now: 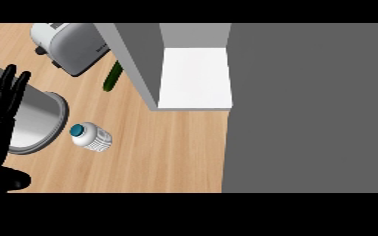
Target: Pick up the bottled water, place it into the cabinet and close the cabinet
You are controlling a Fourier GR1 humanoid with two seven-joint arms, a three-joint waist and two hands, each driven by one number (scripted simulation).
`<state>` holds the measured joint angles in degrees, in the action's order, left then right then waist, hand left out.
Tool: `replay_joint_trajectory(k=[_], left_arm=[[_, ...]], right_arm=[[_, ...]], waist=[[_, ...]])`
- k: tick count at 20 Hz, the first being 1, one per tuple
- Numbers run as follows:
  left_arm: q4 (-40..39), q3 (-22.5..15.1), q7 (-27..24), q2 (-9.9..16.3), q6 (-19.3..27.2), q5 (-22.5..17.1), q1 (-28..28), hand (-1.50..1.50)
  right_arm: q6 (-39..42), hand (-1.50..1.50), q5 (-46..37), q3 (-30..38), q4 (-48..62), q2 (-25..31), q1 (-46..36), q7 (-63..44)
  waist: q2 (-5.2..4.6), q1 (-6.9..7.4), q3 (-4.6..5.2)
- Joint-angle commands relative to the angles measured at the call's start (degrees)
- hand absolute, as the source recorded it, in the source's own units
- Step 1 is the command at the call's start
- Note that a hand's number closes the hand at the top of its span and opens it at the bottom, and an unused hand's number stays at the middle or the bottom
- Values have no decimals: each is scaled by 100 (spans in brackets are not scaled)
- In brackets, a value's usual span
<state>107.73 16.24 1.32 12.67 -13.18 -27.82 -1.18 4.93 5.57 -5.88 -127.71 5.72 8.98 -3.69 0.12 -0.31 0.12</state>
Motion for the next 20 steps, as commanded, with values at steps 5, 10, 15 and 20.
replay_joint_trajectory(k=[5, 10, 15, 20], left_arm=[[-422, 787, 712, 580, -698, -1552, 343, -150], [-480, 1154, 1071, 1013, -932, -1652, 567, -150], [-1260, 996, 856, 947, -983, -1081, 318, -150], [-1699, 958, 589, 763, -1251, -808, 530, -150]], right_arm=[[606, -150, 501, -699, -1517, 207, 1583, -364], [654, -150, 412, -669, -1805, 220, 1978, -228], [649, -150, 206, -990, -2085, 141, 2454, -92], [826, -150, 324, -943, -2350, 374, 2936, 31]], waist=[[11, -22, -12], [2, 0, -12], [-4, -51, -9], [-2, -72, -7]])
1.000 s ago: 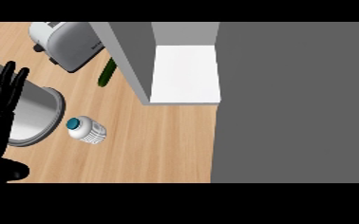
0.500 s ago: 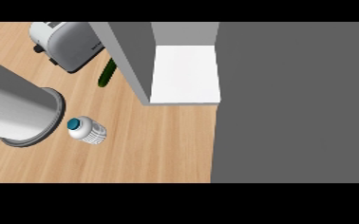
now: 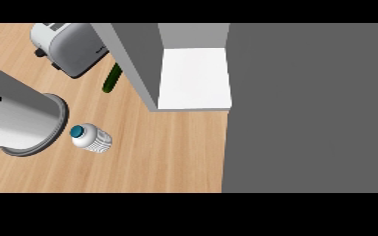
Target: Pick up the bottled water, place it into the cabinet and close the cabinet
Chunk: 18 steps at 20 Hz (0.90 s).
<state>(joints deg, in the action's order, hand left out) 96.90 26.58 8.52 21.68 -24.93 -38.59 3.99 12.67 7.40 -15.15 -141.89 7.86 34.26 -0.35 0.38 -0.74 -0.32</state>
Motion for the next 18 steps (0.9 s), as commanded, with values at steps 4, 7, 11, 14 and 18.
replay_joint_trajectory(k=[4, 7, 11, 14, 18], left_arm=[[-1054, -384, -384, -355, -155, 781, -111, -150], [-1588, -402, -527, -342, -467, 815, -61, -150], [-2648, -445, -812, -346, -642, 1028, -476, -150], [-3437, -326, -1108, -223, -898, 1086, -679, -150], [-4428, -536, -1928, -394, -754, 1868, -1219, -150]], right_arm=[[82, -150, -257, -421, -737, 60, 591, 102], [248, -150, 39, -32, -840, 263, 904, 374], [286, -150, -105, -285, -941, 297, 1160, 485], [266, -150, -257, -371, -954, 256, 1481, 797], [287, -150, -89, -235, -1013, 389, 1567, 802]], waist=[[-37, -99, 43], [-34, -92, 40], [-48, -125, 47], [-36, -140, 47], [-60, -146, 50]])
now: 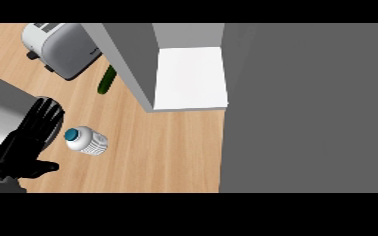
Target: Pick up the bottled water, place it into the cabinet and close the cabinet
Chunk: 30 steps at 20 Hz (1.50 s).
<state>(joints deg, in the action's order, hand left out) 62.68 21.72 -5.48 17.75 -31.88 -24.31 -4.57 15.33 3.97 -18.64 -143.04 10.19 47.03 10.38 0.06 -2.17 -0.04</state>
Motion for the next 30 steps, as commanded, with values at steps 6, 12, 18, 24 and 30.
replay_joint_trajectory(k=[6, 12, 18, 24, 30], left_arm=[[-2230, -172, -1534, -99, -312, 886, -763, -150], [-3040, -486, -2753, -282, -456, 1539, -783, -150], [-3795, -342, -3128, -282, -726, 1418, -1263, 150], [-3928, -835, -4106, -302, 190, 2275, -1304, 150], [-3956, -1040, -5302, -409, 827, 2647, -1189, 150]], right_arm=[[-1, -150, -205, -472, -979, 154, 824, 107], [60, -150, 9, -213, -1135, 438, 1082, 251], [38, -150, -170, -286, -1096, 533, 1220, 553], [-9, -150, -130, -334, -834, 523, 1128, 825], [-30, -150, -316, -414, -610, 615, 1392, 1145]], waist=[[-12, -21, 25], [-14, -22, 26], [-26, -75, 38], [-54, -53, 40], [-24, -26, 32]])
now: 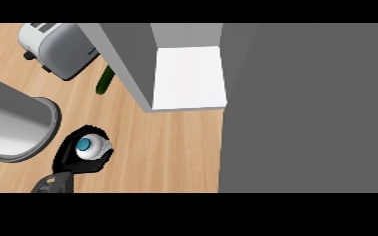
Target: Pick up the bottled water, place it into the cabinet and close the cabinet
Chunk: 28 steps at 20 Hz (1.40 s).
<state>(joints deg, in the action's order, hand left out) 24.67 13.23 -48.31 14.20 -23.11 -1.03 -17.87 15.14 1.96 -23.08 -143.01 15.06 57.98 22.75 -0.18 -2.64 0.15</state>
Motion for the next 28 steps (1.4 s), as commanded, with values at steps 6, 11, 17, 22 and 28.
replay_joint_trajectory(k=[6, 11, 17, 22, 28], left_arm=[[58, -459, -1133, -693, 1246, 630, 110, 150], [167, -509, -918, -1216, 1799, 654, 2, 150], [833, -1279, -236, -1402, 1823, 110, -159, 150], [1683, -2323, 373, -1415, 2494, -901, -79, 150], [2300, -2968, 1473, -1419, 3325, -1353, -593, 150]], right_arm=[[-200, -150, -18, -56, -1090, 243, 426, -496], [-187, -150, -131, -102, -679, 252, 458, -48], [-352, -150, -14, -147, -584, 204, 100, -376], [-285, -150, -171, -107, -611, 379, 365, -111], [-352, -150, 353, 255, -803, 387, 215, -170]], waist=[[18, 164, -2], [31, 115, -7], [36, 186, -11], [71, 135, -11], [31, 161, -13]])
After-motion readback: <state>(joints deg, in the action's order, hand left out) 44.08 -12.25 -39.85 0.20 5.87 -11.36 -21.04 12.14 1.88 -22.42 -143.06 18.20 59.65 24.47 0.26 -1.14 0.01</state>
